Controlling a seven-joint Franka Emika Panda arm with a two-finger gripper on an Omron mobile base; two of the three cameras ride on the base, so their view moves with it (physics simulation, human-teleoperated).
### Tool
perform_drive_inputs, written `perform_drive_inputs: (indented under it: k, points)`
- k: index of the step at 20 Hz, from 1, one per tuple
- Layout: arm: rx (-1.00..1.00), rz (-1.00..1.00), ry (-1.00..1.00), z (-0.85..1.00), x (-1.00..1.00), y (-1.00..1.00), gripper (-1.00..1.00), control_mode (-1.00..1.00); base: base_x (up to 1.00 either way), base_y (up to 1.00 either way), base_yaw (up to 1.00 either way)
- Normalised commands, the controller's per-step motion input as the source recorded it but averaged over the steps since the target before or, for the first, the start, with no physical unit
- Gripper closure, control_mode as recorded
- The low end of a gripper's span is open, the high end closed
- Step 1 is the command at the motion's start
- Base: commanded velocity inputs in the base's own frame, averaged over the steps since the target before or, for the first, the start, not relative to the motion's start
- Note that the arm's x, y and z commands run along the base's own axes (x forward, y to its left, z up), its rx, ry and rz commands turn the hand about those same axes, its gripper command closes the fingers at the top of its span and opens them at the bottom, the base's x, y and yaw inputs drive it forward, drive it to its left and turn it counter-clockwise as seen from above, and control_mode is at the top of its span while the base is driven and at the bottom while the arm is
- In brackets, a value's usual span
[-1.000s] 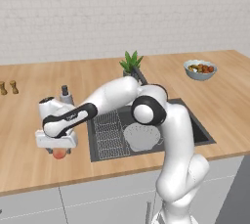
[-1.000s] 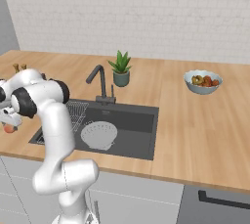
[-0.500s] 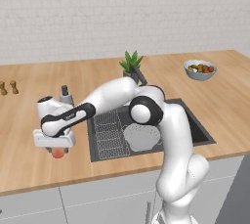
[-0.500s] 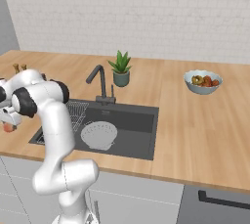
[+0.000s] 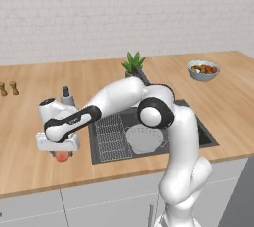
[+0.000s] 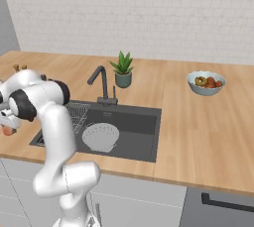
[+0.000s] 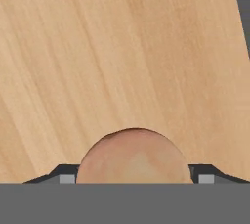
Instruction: Put the colander in the sink, put the peach in the colander, and turn on the sink faucet and pour water over the colander.
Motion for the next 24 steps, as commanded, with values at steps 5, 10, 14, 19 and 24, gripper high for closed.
perform_drive_inputs:
  k: [5,10,14,19,24]
  points:
    - [0.16,0.0,-0.11,0.45,-0.44,-0.59,1.0,-1.0,0.0,0.0,0.0]
    - [0.15,0.05,-0.01,0.44,-0.38,-0.74,1.0,-1.0,0.0,0.0,0.0]
    - [0.08,0.13,0.0,0.4,-0.23,-0.73,1.0,-1.0,0.0,0.0,0.0]
    - [0.1,0.16,0.0,0.3,-0.13,-0.8,1.0,-1.0,0.0,0.0,0.0]
    - [0.03,0.18,0.0,0.22,-0.07,-0.87,1.0,-1.0,0.0,0.0,0.0]
